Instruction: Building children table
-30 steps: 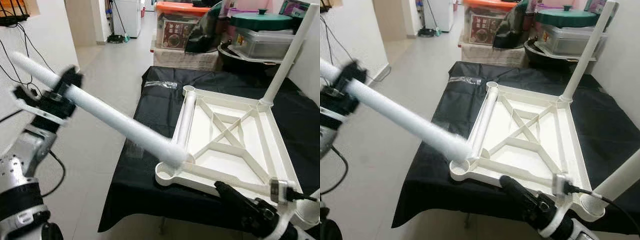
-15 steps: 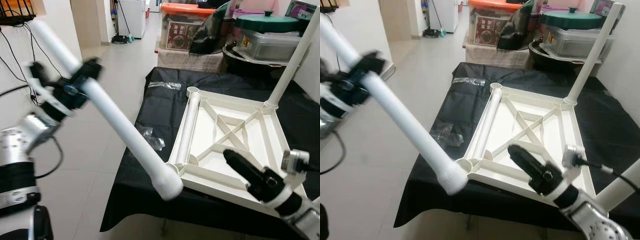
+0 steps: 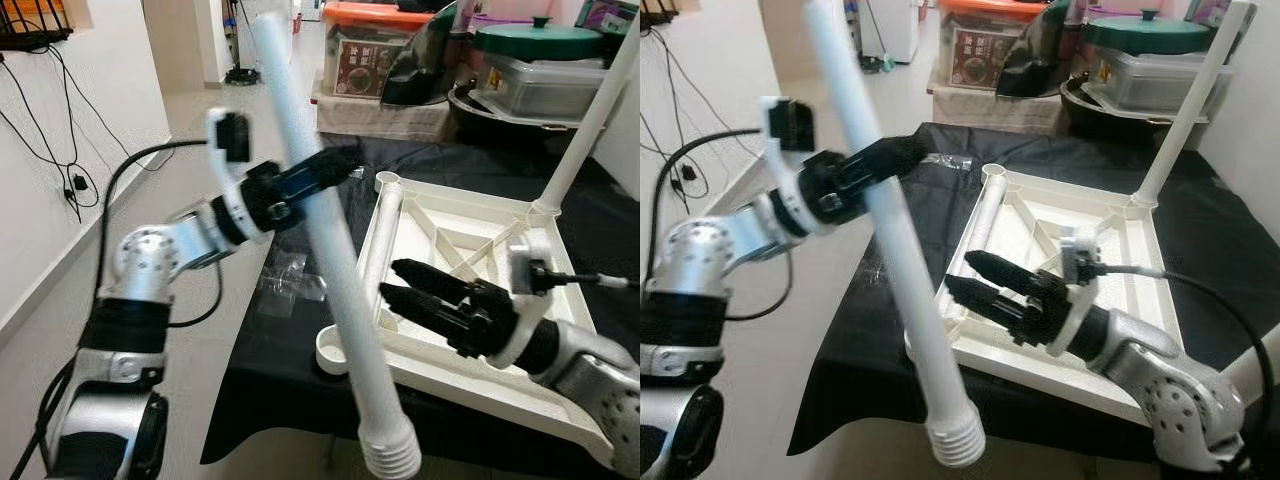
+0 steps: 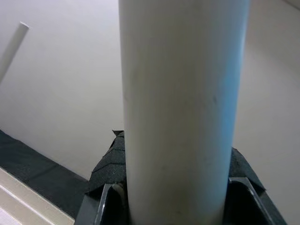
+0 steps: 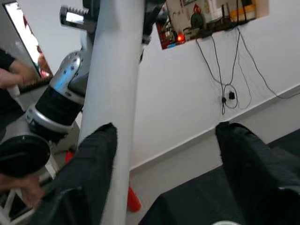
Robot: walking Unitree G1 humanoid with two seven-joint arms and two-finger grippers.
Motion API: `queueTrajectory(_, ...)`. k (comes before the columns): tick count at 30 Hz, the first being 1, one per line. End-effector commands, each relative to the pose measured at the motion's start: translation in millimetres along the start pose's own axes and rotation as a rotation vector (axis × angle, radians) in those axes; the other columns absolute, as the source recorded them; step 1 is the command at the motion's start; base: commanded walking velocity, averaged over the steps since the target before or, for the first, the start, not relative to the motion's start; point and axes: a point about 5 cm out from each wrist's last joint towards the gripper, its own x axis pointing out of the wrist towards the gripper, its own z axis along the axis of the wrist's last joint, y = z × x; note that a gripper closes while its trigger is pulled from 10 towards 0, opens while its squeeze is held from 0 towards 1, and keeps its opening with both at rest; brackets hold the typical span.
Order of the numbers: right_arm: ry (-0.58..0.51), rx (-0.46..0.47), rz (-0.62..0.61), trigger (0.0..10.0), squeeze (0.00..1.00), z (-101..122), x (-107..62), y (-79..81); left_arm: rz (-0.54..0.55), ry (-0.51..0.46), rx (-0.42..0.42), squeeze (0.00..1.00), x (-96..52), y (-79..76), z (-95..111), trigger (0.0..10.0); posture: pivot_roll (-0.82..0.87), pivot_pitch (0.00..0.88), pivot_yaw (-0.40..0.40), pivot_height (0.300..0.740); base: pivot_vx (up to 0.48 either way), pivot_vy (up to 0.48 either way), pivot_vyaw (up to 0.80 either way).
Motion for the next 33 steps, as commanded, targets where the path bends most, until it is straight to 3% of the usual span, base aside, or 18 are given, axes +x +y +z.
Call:
queueTrajectory(1,0.052,-0.010,0.049,10.0,0.00,3,1.5,5.5,-0.033,0.035,0.029,0.00,9.0,0.1,-4,10.0,0.12,0.000,-0.043,0.740,0.000,0.000,0.00)
queueTrajectory(7,0.100,-0.010,0.165,10.0,0.00,12,2.0,13.4,-0.097,0.139,0.075,0.00,22.0,0.9,-24,10.0,0.11,0.000,-0.040,0.740,0.000,0.000,0.00)
queueTrajectory(10,0.119,-0.005,0.180,10.0,0.00,10,4.5,14.2,-0.105,0.145,0.078,0.00,24.3,1.9,-26,10.0,0.11,0.000,-0.040,0.740,0.000,0.000,0.00)
queueTrajectory(21,0.256,-0.009,0.128,10.0,0.00,-13,23.6,8.9,-0.120,0.140,0.120,0.00,36.7,5.4,-24,10.0,0.11,0.000,-0.047,0.740,0.000,0.000,0.00)
queueTrajectory(33,0.300,-0.009,0.087,10.0,0.00,-18,37.9,4.1,-0.133,0.128,0.142,0.00,46.6,12.6,-26,10.0,0.11,0.000,-0.046,0.740,0.000,0.000,0.00)
